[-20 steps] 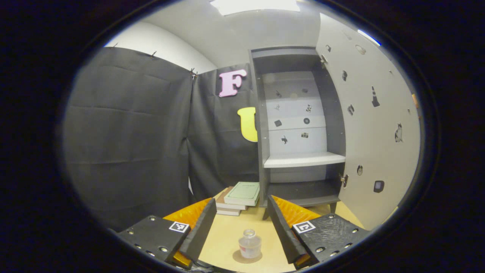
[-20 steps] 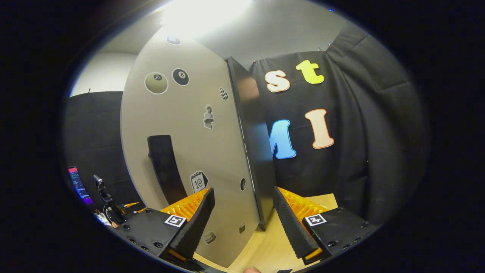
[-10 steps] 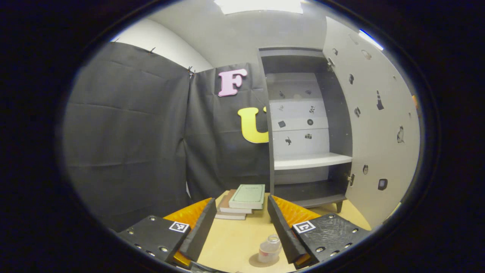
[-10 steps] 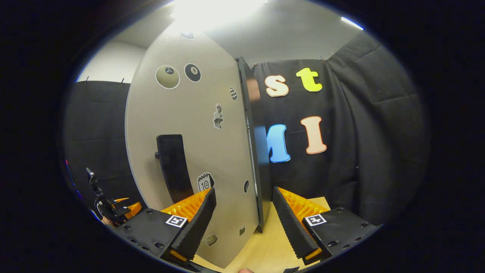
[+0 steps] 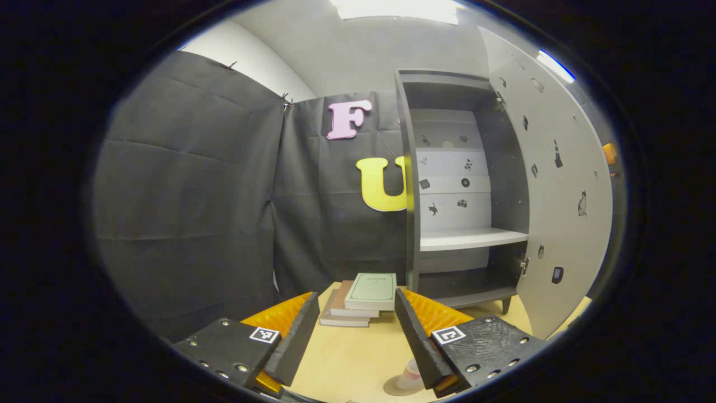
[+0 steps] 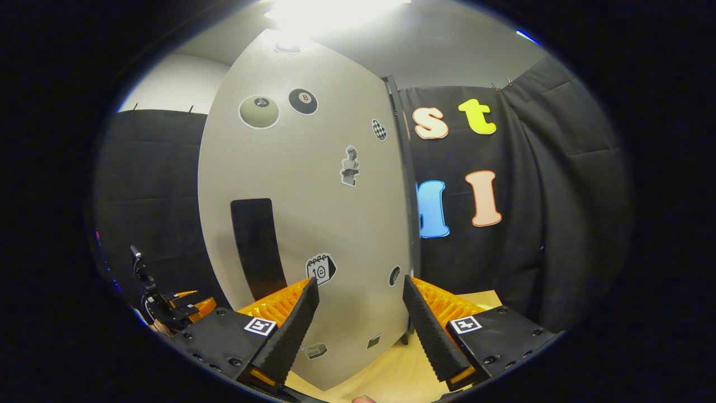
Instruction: Open the cabinet door with the right hand, grasp the bottle in the cabinet with the left hand and place it on the coaster, then close the cabinet door with the right hand.
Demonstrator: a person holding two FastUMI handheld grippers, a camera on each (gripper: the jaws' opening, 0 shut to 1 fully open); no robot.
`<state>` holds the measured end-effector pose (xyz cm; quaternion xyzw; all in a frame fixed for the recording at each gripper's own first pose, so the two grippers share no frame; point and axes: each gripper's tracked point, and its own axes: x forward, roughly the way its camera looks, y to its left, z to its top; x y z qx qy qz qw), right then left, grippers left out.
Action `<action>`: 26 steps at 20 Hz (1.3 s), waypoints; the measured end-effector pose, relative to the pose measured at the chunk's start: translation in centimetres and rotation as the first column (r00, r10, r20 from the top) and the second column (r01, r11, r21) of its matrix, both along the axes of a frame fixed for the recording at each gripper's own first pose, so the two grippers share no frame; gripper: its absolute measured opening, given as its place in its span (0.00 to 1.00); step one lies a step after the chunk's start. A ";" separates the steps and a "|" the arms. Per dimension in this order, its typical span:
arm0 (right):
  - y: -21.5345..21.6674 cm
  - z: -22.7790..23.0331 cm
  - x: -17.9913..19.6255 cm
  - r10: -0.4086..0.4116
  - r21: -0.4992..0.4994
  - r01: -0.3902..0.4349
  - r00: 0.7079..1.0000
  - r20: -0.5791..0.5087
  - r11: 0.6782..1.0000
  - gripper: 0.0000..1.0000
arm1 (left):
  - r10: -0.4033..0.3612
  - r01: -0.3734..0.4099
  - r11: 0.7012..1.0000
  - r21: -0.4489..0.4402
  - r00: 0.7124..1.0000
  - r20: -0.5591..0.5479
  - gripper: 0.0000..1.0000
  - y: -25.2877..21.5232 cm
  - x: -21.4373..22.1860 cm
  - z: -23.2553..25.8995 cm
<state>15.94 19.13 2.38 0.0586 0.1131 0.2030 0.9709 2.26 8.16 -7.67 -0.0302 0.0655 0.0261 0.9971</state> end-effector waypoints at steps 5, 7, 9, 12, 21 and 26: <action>4.1 -0.3 1.3 0.026 0.030 -0.026 1.000 0.001 0.999 0.97 | 0.029 -0.029 1.000 0.011 0.999 -0.016 0.81 3.7 -0.3 -1.1; 5.5 -0.4 2.2 0.034 0.040 -0.034 0.999 0.004 0.999 0.97 | 0.042 -0.041 0.999 0.011 0.999 -0.020 0.81 5.2 -0.5 -1.5; 7.3 -0.7 2.8 0.041 0.048 -0.041 0.999 0.007 0.998 0.97 | 0.056 -0.055 0.998 0.013 0.998 -0.023 0.81 6.7 -0.9 -1.8; 9.9 -0.9 4.3 0.051 0.055 -0.052 0.999 0.011 0.997 0.97 | 0.079 -0.079 0.997 0.020 0.996 -0.029 0.81 8.9 -1.4 -2.5; 14.8 -2.4 11.2 0.023 -0.001 -0.023 0.999 0.032 1.000 0.97 | 0.161 -0.159 0.987 0.027 0.984 -0.081 0.81 14.7 -3.4 -5.4; 16.2 -2.8 11.5 -0.003 -0.051 0.007 0.998 0.067 0.999 0.92 | 0.187 -0.185 0.982 0.030 0.977 -0.105 0.81 16.7 -3.8 -6.7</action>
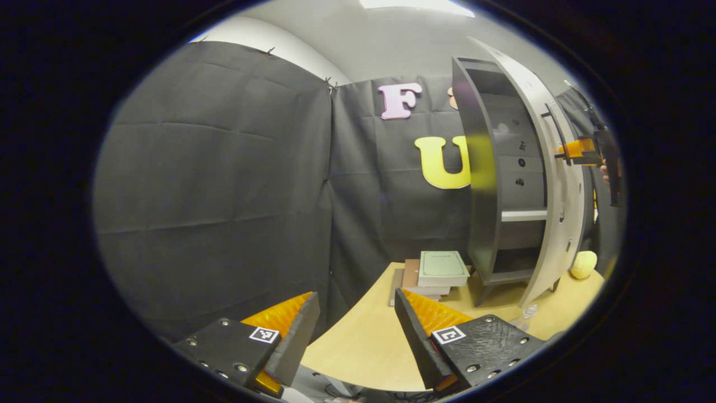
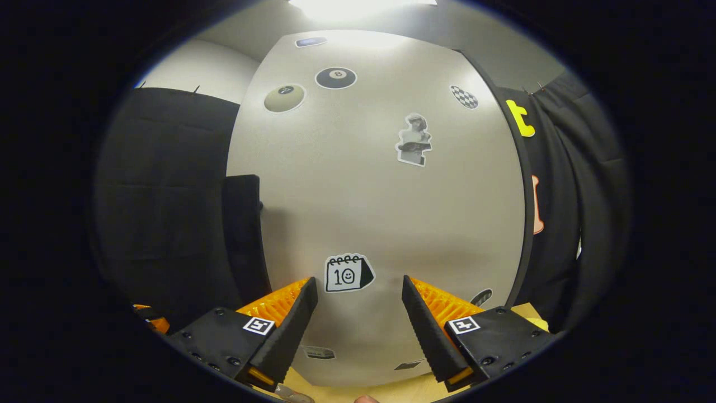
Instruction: Open the cabinet door with the right hand, grasp the bottle in the cabinet with the left hand and place it on the coaster, then close the cabinet door with the right hand.
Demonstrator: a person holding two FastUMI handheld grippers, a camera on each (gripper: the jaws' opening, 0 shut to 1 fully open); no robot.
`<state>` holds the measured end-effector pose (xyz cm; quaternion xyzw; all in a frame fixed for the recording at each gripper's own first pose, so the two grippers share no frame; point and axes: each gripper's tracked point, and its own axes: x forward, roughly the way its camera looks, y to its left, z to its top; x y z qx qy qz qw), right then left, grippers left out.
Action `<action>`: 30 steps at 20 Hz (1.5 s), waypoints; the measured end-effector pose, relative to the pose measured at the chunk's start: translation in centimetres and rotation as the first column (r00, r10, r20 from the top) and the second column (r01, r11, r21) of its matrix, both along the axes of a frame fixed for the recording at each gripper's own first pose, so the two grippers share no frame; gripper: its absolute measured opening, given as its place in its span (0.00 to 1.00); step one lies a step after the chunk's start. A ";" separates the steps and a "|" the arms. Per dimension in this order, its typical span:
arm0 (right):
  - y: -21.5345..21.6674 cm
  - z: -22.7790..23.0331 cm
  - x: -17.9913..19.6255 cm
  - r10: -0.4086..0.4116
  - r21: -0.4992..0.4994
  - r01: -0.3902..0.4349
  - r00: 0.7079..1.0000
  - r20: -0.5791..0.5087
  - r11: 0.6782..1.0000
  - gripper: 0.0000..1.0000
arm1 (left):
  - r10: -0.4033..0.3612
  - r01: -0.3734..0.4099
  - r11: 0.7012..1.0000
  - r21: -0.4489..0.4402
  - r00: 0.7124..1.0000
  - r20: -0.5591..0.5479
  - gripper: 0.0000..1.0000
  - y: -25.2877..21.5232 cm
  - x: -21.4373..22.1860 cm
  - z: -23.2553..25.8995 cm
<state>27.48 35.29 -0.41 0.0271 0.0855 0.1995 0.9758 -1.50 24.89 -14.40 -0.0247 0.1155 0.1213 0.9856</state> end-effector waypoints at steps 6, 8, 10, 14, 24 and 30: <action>0.7 -0.2 -0.6 -0.040 -0.006 0.040 0.999 -0.020 0.999 0.97 | 0.002 -0.002 1.000 -0.024 1.000 -0.008 0.82 1.5 0.0 -1.2; 0.5 -0.1 -0.7 -0.067 -0.016 0.067 0.998 -0.006 0.998 0.97 | -0.002 0.002 1.000 -0.026 1.000 -0.016 0.81 2.0 -0.2 -1.5; 0.5 -0.2 -0.8 -0.092 -0.056 0.093 0.996 0.011 0.994 0.96 | -0.008 0.007 1.000 -0.031 1.000 -0.015 0.82 2.5 -0.1 -1.6; 0.7 -0.5 -1.2 -0.110 -0.131 0.116 0.992 0.056 0.985 0.96 | -0.044 0.044 0.998 -0.037 0.999 -0.007 0.82 2.5 0.9 -1.1; -7.5 4.0 -10.4 -0.116 -0.097 0.126 0.988 0.103 0.987 0.97 | -0.211 0.209 0.978 0.025 0.971 0.112 0.82 -7.0 4.1 7.6; -18.0 6.1 -16.6 -0.187 -0.086 0.197 0.977 0.106 0.977 0.98 | -0.269 0.270 0.963 0.020 0.950 0.158 0.81 -15.9 2.3 12.2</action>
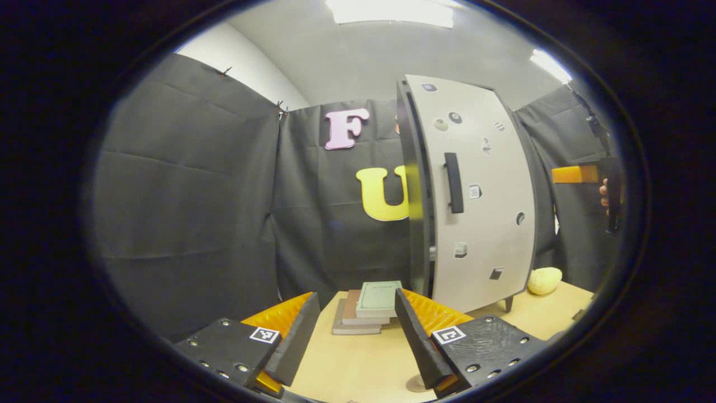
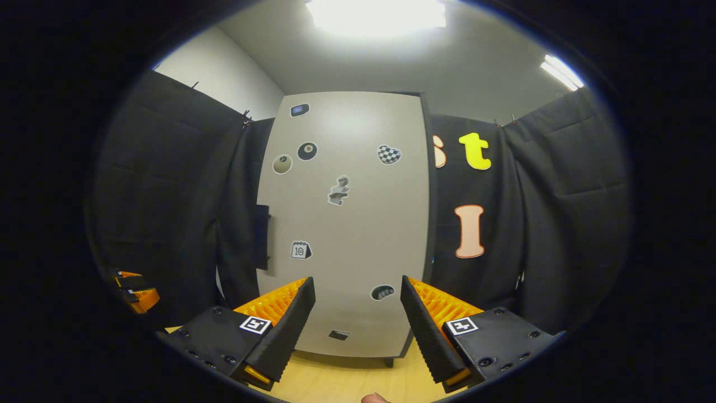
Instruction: Open the cabinet door with the right hand, grasp the bottle in the cabinet with the left hand and place it on the coaster, then close the cabinet door with the right hand.
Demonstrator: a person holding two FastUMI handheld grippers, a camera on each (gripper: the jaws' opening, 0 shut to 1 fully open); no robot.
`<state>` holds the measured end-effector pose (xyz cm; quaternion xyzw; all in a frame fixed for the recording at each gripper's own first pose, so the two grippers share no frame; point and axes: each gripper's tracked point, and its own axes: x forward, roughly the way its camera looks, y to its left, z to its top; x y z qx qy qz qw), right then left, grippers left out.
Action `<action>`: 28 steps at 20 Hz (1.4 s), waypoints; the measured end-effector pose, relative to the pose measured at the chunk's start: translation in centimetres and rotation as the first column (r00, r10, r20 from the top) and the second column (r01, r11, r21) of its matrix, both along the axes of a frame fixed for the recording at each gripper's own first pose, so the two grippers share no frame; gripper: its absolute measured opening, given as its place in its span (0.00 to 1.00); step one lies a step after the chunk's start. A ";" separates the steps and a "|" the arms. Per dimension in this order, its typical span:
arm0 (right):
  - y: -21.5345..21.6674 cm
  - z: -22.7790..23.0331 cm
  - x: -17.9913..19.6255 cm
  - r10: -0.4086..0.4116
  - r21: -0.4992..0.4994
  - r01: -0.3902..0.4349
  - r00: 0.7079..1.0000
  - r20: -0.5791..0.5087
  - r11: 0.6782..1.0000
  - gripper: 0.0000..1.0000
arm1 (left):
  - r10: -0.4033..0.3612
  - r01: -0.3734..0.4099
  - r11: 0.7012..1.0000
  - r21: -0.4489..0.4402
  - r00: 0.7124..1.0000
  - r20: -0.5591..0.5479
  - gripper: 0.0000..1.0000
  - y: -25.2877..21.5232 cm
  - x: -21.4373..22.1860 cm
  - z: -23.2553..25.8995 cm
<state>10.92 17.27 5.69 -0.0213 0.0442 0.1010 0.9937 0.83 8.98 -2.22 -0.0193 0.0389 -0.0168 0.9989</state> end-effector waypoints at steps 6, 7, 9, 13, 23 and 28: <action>-9.7 0.8 -5.3 -0.080 -0.013 0.080 0.997 0.020 0.997 0.98 | -0.033 0.034 0.999 -0.023 0.999 0.030 0.81 -7.3 -3.4 4.3; -10.8 0.6 -6.1 -0.086 -0.014 0.086 0.996 0.019 0.996 0.98 | -0.034 0.035 0.999 -0.023 0.999 0.031 0.81 -8.2 -4.2 4.8; -13.1 0.2 -7.8 -0.096 -0.017 0.096 0.995 0.014 0.995 0.98 | -0.028 0.028 0.999 -0.015 0.999 0.033 0.81 -9.3 -5.4 5.6; -16.2 -0.8 -10.9 -0.116 -0.038 0.116 0.993 0.005 0.993 0.98 | -0.017 0.017 1.000 0.020 0.999 0.029 0.81 -10.8 -6.9 6.7; -17.2 -2.2 -15.3 -0.189 -0.038 0.189 0.982 -0.010 0.981 0.98 | -0.027 0.026 0.999 0.037 0.999 0.045 0.81 -11.0 -8.9 7.3; -16.0 -1.1 -16.0 -0.208 0.006 0.208 0.978 0.017 0.978 0.97 | -0.032 0.030 0.999 0.035 0.998 0.058 0.81 -9.4 -9.5 7.6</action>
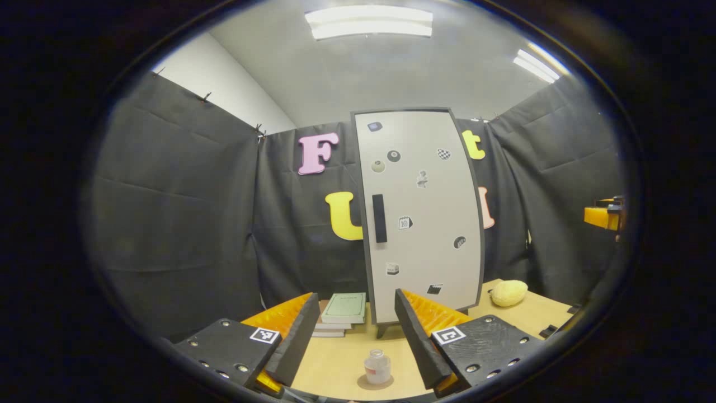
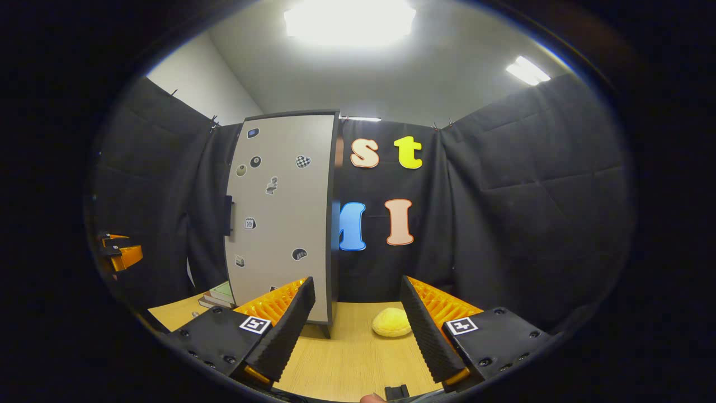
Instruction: Open the cabinet door with the right hand, grasp the bottle in the cabinet with the left hand and place it on the coaster, then close the cabinet door with the right hand.
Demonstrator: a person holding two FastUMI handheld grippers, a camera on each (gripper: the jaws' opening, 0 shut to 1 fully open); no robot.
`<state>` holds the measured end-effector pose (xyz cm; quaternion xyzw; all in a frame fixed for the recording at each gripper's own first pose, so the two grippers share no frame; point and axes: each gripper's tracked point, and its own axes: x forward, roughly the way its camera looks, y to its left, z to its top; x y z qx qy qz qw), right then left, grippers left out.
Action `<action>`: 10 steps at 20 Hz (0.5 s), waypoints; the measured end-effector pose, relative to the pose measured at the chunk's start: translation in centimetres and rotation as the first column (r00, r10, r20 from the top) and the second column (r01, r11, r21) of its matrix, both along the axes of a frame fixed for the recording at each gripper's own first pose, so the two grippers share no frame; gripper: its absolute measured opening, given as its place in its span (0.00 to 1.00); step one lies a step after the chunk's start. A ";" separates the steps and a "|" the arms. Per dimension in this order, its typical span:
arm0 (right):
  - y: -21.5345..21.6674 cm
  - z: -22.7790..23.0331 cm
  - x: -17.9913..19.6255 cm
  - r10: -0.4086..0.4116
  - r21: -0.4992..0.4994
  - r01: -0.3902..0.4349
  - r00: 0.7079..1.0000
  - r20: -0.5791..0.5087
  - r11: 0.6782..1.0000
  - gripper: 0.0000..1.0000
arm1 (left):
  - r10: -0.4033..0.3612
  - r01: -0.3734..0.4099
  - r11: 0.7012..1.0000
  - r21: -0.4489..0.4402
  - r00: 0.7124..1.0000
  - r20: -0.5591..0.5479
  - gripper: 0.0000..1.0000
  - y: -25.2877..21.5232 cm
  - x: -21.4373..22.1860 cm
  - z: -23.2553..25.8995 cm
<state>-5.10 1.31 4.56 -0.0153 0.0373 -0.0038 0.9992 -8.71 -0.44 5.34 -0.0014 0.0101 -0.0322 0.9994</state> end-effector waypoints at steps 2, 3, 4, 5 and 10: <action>0.6 0.2 0.1 0.000 0.009 0.000 1.000 0.008 1.000 0.97 | -0.002 0.002 1.000 -0.004 1.000 0.002 0.81 0.4 -0.2 0.0; 0.8 0.2 0.2 -0.003 0.007 0.002 1.000 0.010 1.000 0.97 | -0.002 0.002 1.000 -0.009 1.000 0.003 0.81 0.5 -0.1 -0.1; 1.0 0.3 0.3 -0.005 0.005 0.005 1.000 0.011 1.000 0.97 | -0.004 0.004 1.000 -0.014 1.000 0.001 0.81 0.6 -0.1 -0.2; 1.2 0.3 0.3 -0.005 0.003 0.005 1.000 0.011 1.000 0.98 | -0.005 0.005 1.000 -0.018 1.000 0.001 0.81 0.6 0.1 -0.3; 2.4 0.4 0.4 -0.002 0.000 0.002 1.000 0.013 1.000 0.97 | -0.005 0.005 1.000 -0.010 1.000 0.007 0.81 1.0 0.2 -0.2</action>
